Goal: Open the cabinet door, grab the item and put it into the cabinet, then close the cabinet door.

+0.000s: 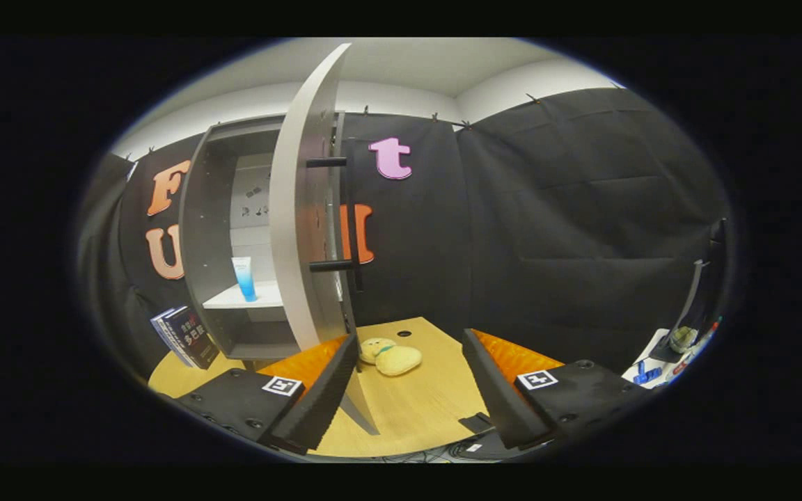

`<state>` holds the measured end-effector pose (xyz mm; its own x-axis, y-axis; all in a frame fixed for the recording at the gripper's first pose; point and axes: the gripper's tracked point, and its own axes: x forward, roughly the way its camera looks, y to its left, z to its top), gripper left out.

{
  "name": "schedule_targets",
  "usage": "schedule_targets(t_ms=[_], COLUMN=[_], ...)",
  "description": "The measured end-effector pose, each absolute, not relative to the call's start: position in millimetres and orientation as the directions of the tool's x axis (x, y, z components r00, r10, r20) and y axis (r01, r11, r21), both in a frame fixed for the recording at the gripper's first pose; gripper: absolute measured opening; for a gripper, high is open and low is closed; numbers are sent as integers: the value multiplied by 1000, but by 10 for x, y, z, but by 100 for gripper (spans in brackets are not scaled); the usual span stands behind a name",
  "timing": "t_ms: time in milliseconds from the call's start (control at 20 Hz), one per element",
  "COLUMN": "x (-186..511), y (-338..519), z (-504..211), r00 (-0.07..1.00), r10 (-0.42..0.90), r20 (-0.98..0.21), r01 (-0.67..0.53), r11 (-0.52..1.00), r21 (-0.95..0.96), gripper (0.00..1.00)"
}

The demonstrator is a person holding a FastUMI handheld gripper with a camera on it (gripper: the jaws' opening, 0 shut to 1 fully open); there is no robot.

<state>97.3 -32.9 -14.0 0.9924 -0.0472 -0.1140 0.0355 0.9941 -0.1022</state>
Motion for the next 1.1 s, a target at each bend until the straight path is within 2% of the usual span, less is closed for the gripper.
schedule_targets(t_ms=[450,850,1100], x=[890,921,1031], y=[418,965,1491], z=[-274,-425,-577], r00=[992,994,985], r10=[-11,22,106], r20=[-127,-109,-140], r01=[-6,-30,-119], r11=[991,997,989], r21=[-134,-76,-93], gripper=[97,97,97])
